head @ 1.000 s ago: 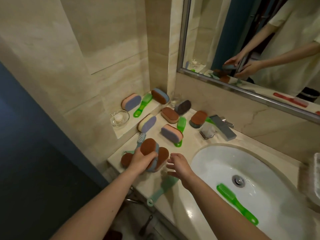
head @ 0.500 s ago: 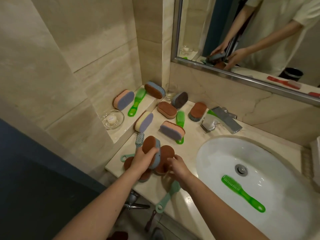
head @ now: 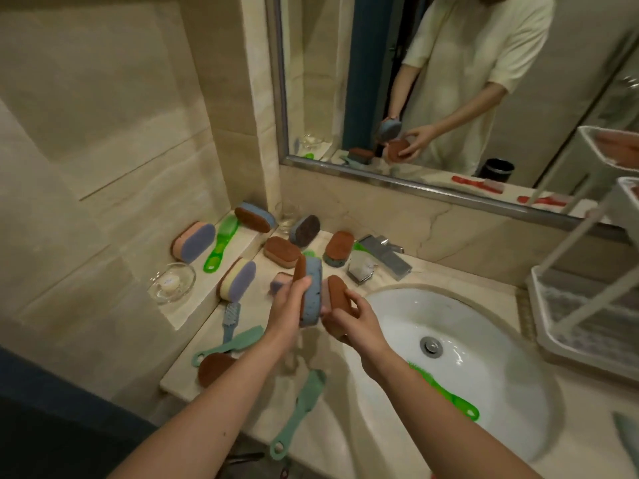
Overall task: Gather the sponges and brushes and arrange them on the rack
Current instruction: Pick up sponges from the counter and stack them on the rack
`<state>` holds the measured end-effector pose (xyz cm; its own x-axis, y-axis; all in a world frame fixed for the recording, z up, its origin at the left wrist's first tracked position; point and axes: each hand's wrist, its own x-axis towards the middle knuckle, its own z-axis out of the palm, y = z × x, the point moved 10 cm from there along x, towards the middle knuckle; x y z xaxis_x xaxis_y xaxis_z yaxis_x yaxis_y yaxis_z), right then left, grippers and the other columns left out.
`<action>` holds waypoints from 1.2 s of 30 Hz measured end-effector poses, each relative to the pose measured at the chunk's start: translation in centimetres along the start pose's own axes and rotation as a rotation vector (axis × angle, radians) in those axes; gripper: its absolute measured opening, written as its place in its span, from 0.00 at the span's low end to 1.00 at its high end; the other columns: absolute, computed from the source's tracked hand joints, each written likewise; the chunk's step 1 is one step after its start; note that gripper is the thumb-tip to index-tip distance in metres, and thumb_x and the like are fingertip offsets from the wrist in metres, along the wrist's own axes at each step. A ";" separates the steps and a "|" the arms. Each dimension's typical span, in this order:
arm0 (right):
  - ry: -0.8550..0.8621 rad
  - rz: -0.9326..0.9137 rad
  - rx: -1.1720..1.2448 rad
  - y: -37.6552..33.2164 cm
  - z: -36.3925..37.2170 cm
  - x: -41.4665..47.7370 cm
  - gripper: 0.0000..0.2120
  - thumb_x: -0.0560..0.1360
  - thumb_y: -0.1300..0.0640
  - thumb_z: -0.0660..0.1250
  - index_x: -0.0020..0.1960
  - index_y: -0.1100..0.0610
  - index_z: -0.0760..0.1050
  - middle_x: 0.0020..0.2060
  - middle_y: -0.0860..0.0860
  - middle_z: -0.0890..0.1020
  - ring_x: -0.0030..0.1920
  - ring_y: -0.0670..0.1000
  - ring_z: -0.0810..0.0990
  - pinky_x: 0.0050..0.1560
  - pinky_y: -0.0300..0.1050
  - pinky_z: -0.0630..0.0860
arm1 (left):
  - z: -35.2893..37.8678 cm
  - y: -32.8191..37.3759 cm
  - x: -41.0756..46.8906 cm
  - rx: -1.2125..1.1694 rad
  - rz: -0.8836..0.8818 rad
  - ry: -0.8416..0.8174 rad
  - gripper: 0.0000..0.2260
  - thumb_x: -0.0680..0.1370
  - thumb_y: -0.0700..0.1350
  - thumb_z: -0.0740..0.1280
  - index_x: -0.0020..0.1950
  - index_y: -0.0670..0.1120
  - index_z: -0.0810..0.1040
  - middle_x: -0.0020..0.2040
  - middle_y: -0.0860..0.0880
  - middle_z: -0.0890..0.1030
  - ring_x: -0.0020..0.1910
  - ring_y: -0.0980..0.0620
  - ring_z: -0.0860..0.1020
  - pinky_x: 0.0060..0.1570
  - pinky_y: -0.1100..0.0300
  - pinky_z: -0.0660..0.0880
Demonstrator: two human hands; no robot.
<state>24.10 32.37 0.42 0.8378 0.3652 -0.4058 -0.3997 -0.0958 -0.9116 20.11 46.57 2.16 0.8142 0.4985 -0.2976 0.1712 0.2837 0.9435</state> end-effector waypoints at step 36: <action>0.576 -0.652 -0.117 -28.1 -48.6 -12.7 0.28 0.73 0.50 0.72 0.71 0.47 0.70 0.68 0.50 0.74 0.65 0.50 0.74 0.65 0.55 0.73 | 52.7 14.2 -9.8 0.345 0.391 -0.574 0.41 0.69 0.50 0.72 0.77 0.59 0.53 0.60 0.54 0.68 0.54 0.56 0.73 0.44 0.61 0.74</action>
<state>42.77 -14.57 27.96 0.9561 -0.1413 0.2569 0.2381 -0.1371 -0.9615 43.79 2.51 26.15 0.9948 -0.0194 0.1001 -0.1019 -0.1438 0.9844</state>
